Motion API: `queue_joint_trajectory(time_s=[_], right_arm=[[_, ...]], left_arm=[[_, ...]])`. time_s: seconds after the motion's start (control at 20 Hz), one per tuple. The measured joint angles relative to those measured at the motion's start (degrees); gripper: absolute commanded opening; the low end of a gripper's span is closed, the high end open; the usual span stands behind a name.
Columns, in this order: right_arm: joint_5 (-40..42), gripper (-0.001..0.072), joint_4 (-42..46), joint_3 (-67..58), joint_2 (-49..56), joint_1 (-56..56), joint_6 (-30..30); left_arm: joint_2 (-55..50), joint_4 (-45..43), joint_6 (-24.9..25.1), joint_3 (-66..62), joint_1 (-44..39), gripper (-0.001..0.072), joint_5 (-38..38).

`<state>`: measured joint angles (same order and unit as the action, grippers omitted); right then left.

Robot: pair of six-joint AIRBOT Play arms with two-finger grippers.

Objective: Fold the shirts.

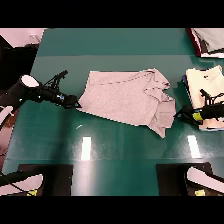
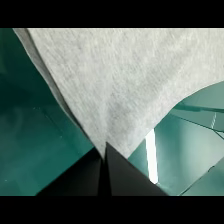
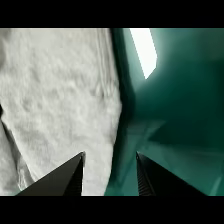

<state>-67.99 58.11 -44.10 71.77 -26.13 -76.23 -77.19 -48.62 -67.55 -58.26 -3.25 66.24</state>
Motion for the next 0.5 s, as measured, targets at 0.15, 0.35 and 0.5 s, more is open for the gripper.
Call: queue_joint_trajectory(time_s=[0.15,0.35,0.5], right_arm=[[1.3,0.0374,-1.1,-2.6,3.5,-0.2,0.5],[1.6,0.0314,-3.0,-5.4,6.8,0.6,0.8],[1.2,0.0034,-3.1,-6.1,8.9,2.6,1.2]], left_arm=[[0.2,-0.3,0.0,0.0,0.0,0.0022,0.3],[0.2,-0.2,0.0,0.0,0.0,0.0022,0.4],[0.2,-0.1,-0.1,0.0,0.0,0.0021,0.5]])
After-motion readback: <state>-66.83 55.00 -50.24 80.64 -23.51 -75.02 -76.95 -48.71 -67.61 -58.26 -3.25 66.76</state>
